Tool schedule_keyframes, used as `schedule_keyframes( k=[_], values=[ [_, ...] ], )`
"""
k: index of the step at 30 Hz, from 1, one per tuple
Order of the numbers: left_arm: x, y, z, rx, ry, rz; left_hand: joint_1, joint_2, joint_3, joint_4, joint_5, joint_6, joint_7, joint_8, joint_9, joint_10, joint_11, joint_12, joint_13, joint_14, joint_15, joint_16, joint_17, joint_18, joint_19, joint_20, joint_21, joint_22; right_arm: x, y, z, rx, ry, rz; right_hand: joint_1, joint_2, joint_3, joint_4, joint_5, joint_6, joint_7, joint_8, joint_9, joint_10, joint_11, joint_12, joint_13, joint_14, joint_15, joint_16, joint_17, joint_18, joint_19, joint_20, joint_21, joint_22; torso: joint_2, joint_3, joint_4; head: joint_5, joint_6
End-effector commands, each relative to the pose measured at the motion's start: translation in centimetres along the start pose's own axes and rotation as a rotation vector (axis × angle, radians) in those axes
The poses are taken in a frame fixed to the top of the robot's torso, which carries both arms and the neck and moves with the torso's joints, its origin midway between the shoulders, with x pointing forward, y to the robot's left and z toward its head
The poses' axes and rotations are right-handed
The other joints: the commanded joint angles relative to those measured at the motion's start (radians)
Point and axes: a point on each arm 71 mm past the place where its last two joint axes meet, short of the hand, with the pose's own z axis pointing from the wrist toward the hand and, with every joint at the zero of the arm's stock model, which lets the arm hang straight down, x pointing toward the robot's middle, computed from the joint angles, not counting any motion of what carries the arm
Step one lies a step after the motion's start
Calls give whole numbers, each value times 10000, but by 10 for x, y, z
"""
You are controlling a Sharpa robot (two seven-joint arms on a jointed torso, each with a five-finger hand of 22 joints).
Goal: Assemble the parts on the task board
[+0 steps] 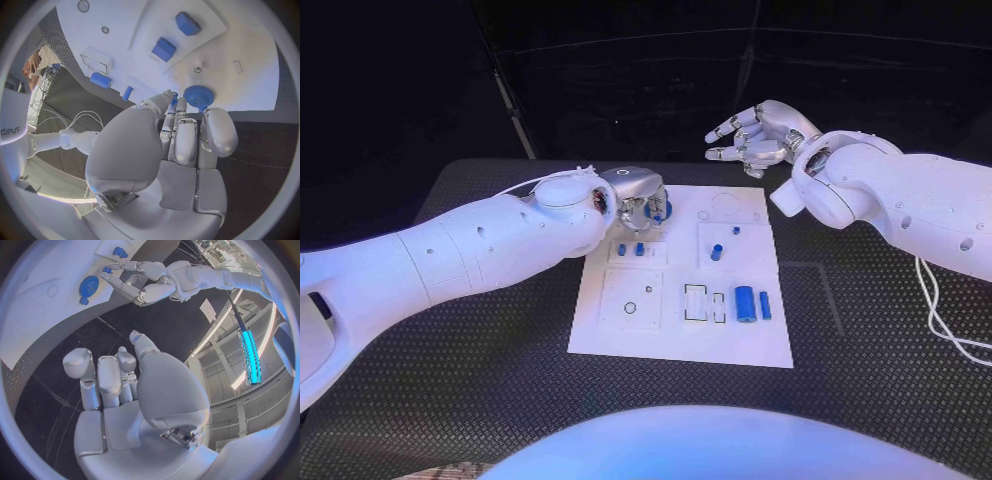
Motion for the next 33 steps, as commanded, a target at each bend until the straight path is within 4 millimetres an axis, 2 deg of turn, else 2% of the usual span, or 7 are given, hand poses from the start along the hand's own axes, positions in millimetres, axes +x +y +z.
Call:
schedule_keyframes(
  k=[1,8,12,20,28,33],
  values=[
    [-3,5,-5,-56,-107,41,-136,-12,82,-6,23,39,58,-58,-13,82,20,-73,-7,399,90,19,-17,-186,132,76,48,24,-1,2,0,-125,42,-7,-63,26,64,15,41,-36,-26,36,-5,-10,-45,38,11,95,-65,-33,13,174,40,-38,-52,16,3,-6,-9,22,-1],
    [-2,28,-21,-655,150,-36,-219,-74,110,-10,15,41,58,-85,-22,97,24,-122,-13,395,92,24,-32,-184,127,81,52,37,-2,1,0,-106,21,-16,-63,26,64,15,41,-36,-26,36,-5,-10,-45,38,11,95,-65,-33,13,174,40,-38,-52,16,5,-4,-3,24,-1],
    [-1,34,-24,-817,231,-91,-276,-108,120,-2,12,43,63,-100,-27,105,30,-149,-16,390,94,17,-54,-182,122,85,45,38,-2,1,0,-106,23,-15,-63,26,64,15,41,-36,-26,36,-5,-10,-45,38,11,95,-65,-33,13,174,40,-38,-52,16,8,-9,-16,44,-1],
    [3,34,-24,-902,368,-215,-286,-115,123,-3,12,44,63,-103,-28,107,29,-155,-16,388,95,13,-62,-181,120,86,41,37,-1,1,0,-108,32,-13,-63,26,64,15,41,-36,-26,36,-5,-10,-45,38,11,95,-65,-33,13,174,40,-38,-52,16,12,1,-52,75,-1],
    [6,35,-24,-948,466,-250,-315,-135,132,-2,11,48,65,-111,-30,114,31,-171,-17,386,96,13,-71,-177,115,89,28,32,-1,1,0,-105,27,-14,-63,26,64,15,41,-36,-26,36,-5,-10,-45,38,11,95,-65,-33,13,174,40,-38,-52,16,14,9,-21,64,-1],
    [7,34,-23,-943,539,-257,-332,-143,135,1,10,50,67,-115,-31,118,32,-178,-17,383,97,9,-80,-175,111,90,19,27,-1,1,0,-108,33,-12,-63,26,64,15,41,-36,-26,36,-5,-10,-45,38,11,95,-65,-33,13,174,40,-38,-52,16,12,3,-32,79,-1]
  ],
)
